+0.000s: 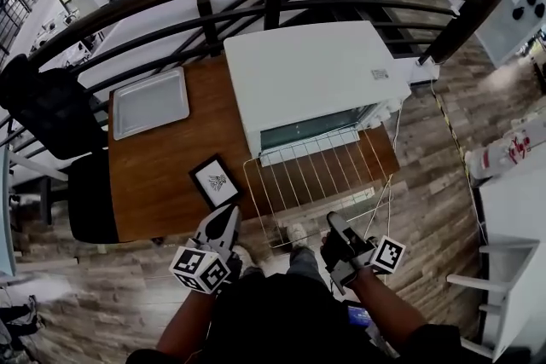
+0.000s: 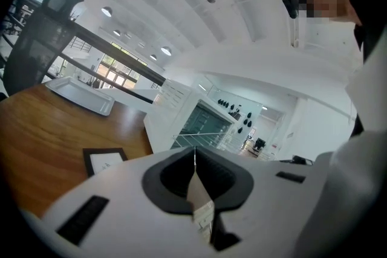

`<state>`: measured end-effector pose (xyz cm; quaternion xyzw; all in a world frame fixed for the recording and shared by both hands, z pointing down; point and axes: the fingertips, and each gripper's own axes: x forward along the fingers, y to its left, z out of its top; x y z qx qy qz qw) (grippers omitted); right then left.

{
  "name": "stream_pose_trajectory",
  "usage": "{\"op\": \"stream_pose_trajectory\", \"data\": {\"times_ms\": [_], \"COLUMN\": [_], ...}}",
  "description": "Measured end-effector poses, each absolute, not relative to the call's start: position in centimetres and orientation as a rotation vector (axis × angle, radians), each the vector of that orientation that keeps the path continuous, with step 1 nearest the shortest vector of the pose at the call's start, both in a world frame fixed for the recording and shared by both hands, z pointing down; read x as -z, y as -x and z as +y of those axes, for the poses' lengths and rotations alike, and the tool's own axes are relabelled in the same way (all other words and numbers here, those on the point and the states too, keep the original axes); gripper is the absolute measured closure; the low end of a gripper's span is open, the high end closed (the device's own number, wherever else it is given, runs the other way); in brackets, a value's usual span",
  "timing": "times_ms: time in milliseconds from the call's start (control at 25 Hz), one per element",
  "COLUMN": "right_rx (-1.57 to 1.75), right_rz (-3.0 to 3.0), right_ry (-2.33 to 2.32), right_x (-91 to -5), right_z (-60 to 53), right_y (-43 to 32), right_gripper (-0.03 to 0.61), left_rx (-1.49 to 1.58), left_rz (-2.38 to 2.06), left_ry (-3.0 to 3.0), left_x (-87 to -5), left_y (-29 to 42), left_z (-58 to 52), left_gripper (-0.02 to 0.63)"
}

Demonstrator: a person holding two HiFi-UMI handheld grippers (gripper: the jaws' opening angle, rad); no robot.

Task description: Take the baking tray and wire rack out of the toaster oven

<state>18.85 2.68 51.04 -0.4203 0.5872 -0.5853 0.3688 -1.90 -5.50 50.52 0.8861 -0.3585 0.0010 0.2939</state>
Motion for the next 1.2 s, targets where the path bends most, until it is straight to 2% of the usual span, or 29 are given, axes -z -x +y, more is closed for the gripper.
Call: {"op": "stream_pose_trajectory", "data": {"times_ms": [600,1200], "right_rx": [1.618,1.938], "right_rz": [1.646,1.944], "right_ry": [0.938,0.610], "right_x": [-52.9,-55.2], "right_z": [4.6,1.0], "right_y": [-6.4,9.4], "right_gripper": [0.581,0.580], "left_rx": [-0.010,0.093], "left_rz": [-1.090,-1.557], "left_ry": [-2.348,-2.063], "left_x": [-51.7,-51.4], "left_y": [12.8,30.2], "left_z": [-4.6,0.0], "left_gripper": [0.600,0.600]}}
